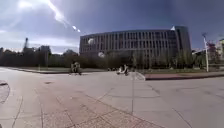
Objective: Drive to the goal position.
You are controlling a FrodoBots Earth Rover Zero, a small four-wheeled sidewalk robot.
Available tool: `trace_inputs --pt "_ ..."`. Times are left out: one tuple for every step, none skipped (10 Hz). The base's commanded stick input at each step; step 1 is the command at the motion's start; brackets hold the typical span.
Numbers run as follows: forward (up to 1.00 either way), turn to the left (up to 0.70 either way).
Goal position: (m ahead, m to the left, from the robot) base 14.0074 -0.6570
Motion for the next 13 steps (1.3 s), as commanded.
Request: trace_inputs --pt "0.5 0.0" --pt "0.5 0.0" --pt "0.5 0.0" --pt "0.5 0.0" --pt "0.5 0.0" --pt "0.5 0.0" --pt "0.5 0.0" --pt "0.5 0.0" --pt "0.5 0.0" --pt "0.5 0.0" --pt "0.5 0.0" --pt "0.5 0.0" --pt "0.5 0.0"
